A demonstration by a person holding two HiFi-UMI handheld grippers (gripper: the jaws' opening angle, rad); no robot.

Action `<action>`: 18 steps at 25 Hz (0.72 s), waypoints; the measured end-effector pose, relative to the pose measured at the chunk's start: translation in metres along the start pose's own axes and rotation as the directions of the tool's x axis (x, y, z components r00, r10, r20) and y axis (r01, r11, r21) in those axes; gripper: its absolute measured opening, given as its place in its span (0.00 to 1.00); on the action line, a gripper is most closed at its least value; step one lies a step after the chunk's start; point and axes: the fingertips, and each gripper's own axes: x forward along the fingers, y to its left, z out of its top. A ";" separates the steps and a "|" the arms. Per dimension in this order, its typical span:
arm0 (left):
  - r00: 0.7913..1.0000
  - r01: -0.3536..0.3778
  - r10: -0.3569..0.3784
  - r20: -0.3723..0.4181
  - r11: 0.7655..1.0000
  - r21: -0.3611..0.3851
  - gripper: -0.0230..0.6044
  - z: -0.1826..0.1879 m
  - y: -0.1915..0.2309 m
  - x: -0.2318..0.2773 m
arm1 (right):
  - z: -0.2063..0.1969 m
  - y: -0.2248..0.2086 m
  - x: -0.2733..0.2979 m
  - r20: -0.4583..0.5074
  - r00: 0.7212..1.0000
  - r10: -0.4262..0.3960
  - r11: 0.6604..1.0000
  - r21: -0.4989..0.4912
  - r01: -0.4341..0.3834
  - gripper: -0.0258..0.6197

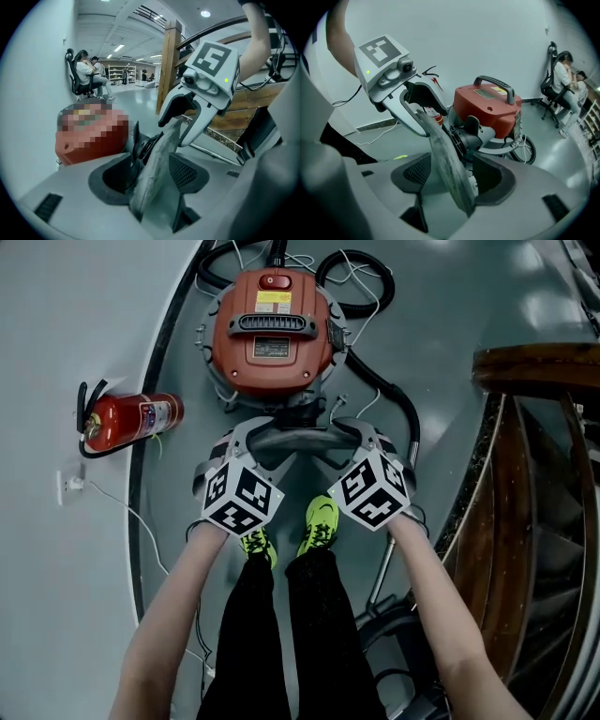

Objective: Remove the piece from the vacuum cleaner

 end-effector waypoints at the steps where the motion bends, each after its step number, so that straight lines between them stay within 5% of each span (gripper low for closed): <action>1: 1.000 0.000 0.000 -0.003 1.000 0.003 0.44 -0.001 0.000 0.002 | -0.001 -0.001 0.002 -0.006 1.000 0.000 1.000 -0.009 0.000 0.47; 18: 0.996 0.070 -0.070 -0.049 0.998 0.004 0.43 -0.010 0.005 0.027 | -0.001 0.000 0.028 -0.067 0.997 0.031 0.984 -0.173 -0.042 0.46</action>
